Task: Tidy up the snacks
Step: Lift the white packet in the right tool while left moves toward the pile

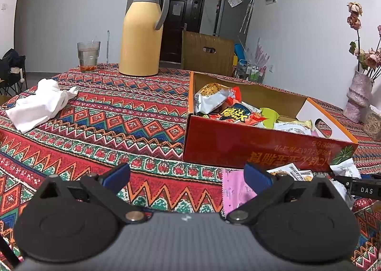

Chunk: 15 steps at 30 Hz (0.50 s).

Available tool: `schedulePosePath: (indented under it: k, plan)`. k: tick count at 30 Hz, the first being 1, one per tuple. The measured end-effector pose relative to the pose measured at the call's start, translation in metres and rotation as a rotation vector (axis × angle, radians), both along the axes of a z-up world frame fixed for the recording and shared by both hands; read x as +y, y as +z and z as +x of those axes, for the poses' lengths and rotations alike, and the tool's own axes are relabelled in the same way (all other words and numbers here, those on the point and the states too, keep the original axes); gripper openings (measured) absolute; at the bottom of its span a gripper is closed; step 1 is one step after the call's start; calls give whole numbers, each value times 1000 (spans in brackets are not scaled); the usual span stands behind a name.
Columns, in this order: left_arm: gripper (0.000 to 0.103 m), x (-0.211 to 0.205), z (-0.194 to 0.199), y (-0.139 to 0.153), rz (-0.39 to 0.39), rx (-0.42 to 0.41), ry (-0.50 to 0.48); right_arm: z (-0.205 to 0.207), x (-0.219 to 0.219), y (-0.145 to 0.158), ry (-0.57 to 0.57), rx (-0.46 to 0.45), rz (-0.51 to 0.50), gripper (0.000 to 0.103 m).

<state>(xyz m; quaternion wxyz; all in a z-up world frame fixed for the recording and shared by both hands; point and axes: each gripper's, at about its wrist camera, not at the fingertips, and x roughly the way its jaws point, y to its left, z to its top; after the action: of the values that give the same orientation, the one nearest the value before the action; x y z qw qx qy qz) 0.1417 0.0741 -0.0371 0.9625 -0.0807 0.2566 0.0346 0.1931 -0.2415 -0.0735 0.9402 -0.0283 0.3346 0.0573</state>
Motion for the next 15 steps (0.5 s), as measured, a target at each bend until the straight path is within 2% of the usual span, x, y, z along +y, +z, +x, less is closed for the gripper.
schedulePosePath:
  k: [6,15]
  plan:
    - [103,-1,1,-1,2,9,4,-13,-1,6,-18,-77,-8,41]
    - [103,-3,8,-3,21,43,15,-44,-25,23,-70,-168,52,40]
